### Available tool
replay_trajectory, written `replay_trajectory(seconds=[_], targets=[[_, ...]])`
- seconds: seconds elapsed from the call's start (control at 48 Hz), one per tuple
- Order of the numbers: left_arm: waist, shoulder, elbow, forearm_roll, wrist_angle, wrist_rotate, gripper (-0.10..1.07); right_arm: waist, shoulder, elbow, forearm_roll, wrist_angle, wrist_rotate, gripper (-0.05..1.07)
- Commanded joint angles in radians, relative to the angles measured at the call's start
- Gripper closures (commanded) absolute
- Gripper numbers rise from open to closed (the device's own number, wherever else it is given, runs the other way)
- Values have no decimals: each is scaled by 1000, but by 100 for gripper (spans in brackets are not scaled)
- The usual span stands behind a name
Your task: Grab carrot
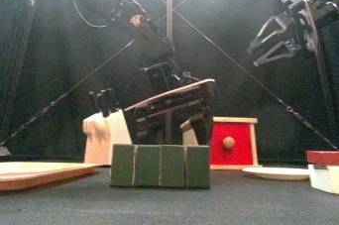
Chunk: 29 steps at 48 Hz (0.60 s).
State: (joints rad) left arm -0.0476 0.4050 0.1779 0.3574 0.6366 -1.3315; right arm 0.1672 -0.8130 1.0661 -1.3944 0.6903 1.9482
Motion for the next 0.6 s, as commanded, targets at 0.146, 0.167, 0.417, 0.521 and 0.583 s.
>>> replay_trajectory(seconds=[0.146, 0.167, 0.417, 0.521, 0.583], targets=[[6, -11, -21, 3, 3, -2, 7, -3, 2, -9, -6, 2, -2, 17], [6, -9, -21, 3, 2, -2, 8, -3, 2, -9, -6, 2, -2, 17], [5, -17, -20, 2, 6, 3, 29, -3, 2, -9, -6, 2, -2, 17], [6, -35, -15, 3, 26, 8, 33, -3, 2, -9, -6, 2, -2, 17], [5, -49, -11, 3, 46, 12, 34, -3, 3, -9, -6, 2, -2, 17]])
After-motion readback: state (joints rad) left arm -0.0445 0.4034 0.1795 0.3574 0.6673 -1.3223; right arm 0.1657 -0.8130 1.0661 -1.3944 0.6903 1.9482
